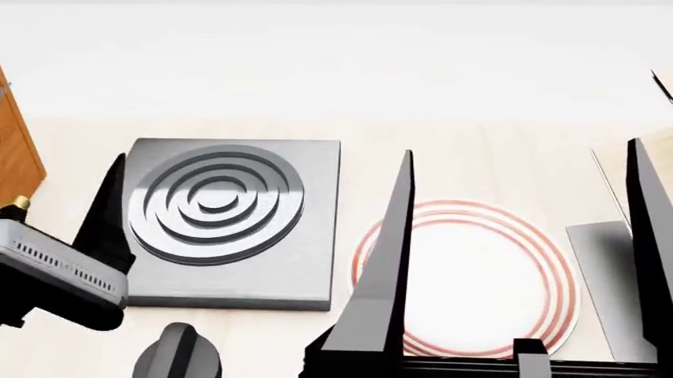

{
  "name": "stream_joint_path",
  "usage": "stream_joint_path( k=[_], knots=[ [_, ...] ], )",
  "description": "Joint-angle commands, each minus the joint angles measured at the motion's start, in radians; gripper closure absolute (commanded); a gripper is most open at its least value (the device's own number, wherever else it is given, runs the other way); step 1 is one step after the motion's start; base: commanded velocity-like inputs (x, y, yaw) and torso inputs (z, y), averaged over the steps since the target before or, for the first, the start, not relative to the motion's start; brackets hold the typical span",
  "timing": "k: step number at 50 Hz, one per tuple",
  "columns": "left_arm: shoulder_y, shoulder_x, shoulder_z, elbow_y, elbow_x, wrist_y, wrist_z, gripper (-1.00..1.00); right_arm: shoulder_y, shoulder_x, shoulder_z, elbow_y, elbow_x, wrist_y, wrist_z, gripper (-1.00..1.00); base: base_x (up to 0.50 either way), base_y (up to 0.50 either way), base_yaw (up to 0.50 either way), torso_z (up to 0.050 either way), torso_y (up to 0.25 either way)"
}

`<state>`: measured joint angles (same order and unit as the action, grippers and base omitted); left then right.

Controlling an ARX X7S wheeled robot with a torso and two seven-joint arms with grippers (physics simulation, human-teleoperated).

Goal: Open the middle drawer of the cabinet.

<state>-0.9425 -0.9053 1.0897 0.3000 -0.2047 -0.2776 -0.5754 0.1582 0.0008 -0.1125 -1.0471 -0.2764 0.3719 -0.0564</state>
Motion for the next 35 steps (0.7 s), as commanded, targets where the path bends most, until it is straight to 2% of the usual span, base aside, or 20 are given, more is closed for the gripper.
stream_joint_path(
  k=[1, 21, 30, 35],
  knots=[
    [-0.056, 0.067, 0.062, -0.27, 0.102, 0.053, 0.099, -1.0, 0.0, 0.0, 0.003, 0.0, 0.006, -0.001, 0.0, -1.0, 0.0, 0.0, 0.0, 0.0, 0.0],
    [-0.123, 0.211, 0.128, -0.676, 0.169, 0.206, 0.212, -1.0, 0.002, 0.0, 0.006, 0.0, 0.011, 0.004, -0.007, -1.0, 0.0, 0.0, 0.0, 0.0, 0.0],
    [-0.166, 0.3, 0.162, -0.965, 0.224, 0.302, 0.222, -1.0, 0.005, 0.0, 0.008, 0.0, 0.011, 0.01, -0.01, -1.0, 0.0, 0.0, 0.0, 0.0, 0.0],
    [-0.202, 0.372, 0.19, -1.215, 0.268, 0.419, 0.212, -1.0, 0.004, 0.0, 0.008, 0.0, 0.011, 0.009, -0.011, -1.0, 0.0, 0.0, 0.0, 0.0, 0.0]
  ],
)
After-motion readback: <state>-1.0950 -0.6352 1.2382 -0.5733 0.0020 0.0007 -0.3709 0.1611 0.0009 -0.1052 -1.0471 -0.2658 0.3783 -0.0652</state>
